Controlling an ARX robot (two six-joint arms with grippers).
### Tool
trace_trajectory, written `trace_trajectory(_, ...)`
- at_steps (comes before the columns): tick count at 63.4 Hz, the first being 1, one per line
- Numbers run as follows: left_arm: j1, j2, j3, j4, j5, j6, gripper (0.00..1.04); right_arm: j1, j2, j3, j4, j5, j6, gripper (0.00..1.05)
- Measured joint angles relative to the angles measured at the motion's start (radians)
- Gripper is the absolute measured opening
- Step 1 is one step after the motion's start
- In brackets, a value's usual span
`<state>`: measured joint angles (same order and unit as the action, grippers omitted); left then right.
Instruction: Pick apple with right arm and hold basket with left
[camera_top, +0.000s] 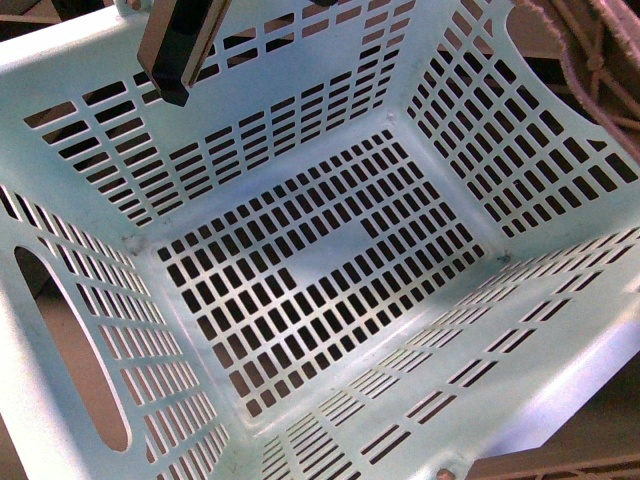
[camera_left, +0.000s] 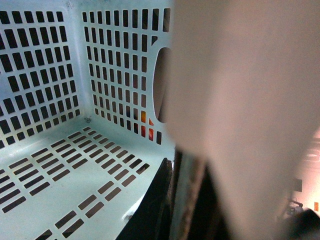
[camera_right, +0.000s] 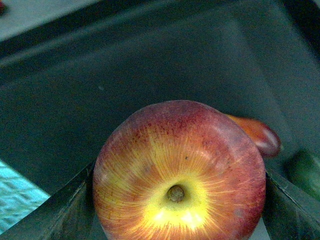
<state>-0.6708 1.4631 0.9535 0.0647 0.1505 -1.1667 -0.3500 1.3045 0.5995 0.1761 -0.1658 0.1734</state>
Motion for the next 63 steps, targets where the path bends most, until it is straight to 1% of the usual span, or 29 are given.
trace_trajectory(2, 0.000, 0.000, 0.000, 0.000, 0.000, 0.000, 0.07, 0.045, -0.073, 0.011, -0.026, 0.014, 0.023, 0.79)
trace_trajectory(6, 0.000, 0.000, 0.000, 0.000, 0.000, 0.000, 0.07, 0.095, -0.130, 0.023, -0.046, 0.032, 0.053, 0.79)
trace_trajectory(7, 0.000, 0.000, 0.000, 0.000, 0.000, 0.000, 0.07, 0.122, -0.153, 0.029, -0.054, 0.043, 0.063, 0.79)
trace_trajectory(10, 0.000, 0.000, 0.000, 0.000, 0.000, 0.000, 0.07, 0.164, -0.179, 0.039, -0.064, 0.061, 0.084, 0.79)
trace_trajectory(12, 0.000, 0.000, 0.000, 0.000, 0.000, 0.000, 0.07, 0.209, -0.196, 0.046, -0.068, 0.083, 0.100, 0.79)
trace_trajectory(17, 0.000, 0.000, 0.000, 0.000, -0.001, 0.000, 0.07, 0.370, -0.211, 0.052, -0.069, 0.166, 0.146, 0.79)
trace_trajectory(19, 0.000, 0.000, 0.000, 0.000, 0.000, 0.000, 0.07, 0.421, -0.207, 0.050, -0.066, 0.193, 0.150, 0.79)
trace_trajectory(21, 0.000, 0.000, 0.000, 0.000, 0.000, 0.000, 0.07, 0.454, -0.204, 0.048, -0.064, 0.212, 0.154, 0.79)
trace_trajectory(22, 0.000, 0.000, 0.000, 0.000, 0.000, 0.000, 0.07, 0.486, -0.200, 0.047, -0.063, 0.230, 0.160, 0.79)
trace_trajectory(25, 0.000, 0.000, 0.000, 0.000, 0.000, 0.000, 0.07, 0.531, -0.194, 0.045, -0.059, 0.250, 0.171, 0.79)
trace_trajectory(27, 0.000, 0.000, 0.000, 0.000, 0.000, 0.000, 0.07, 0.585, -0.184, 0.041, -0.051, 0.264, 0.186, 0.79)
trace_trajectory(36, 0.000, 0.000, 0.000, 0.000, 0.000, 0.000, 0.07, 0.705, -0.153, 0.012, -0.037, 0.276, 0.235, 0.79)
trace_trajectory(41, 0.000, 0.000, 0.000, 0.000, -0.001, 0.000, 0.07, 0.733, -0.145, -0.008, -0.038, 0.278, 0.248, 0.80)
trace_trajectory(45, 0.000, 0.000, 0.000, 0.000, -0.001, 0.000, 0.07, 0.744, -0.142, -0.024, -0.040, 0.288, 0.253, 0.87)
trace_trajectory(48, 0.000, 0.000, 0.000, 0.000, 0.000, 0.000, 0.07, 0.742, -0.144, -0.036, -0.040, 0.296, 0.261, 0.95)
trace_trajectory(50, 0.000, 0.000, 0.000, 0.000, 0.000, 0.000, 0.07, 0.739, -0.148, -0.039, -0.040, 0.299, 0.264, 0.97)
trace_trajectory(59, 0.000, 0.000, 0.000, 0.000, 0.006, 0.002, 0.07, 0.692, -0.201, -0.040, -0.051, 0.309, 0.276, 0.96)
trace_trajectory(63, 0.000, 0.002, 0.000, -0.001, 0.005, 0.000, 0.07, 0.656, -0.255, -0.040, -0.074, 0.334, 0.271, 0.96)
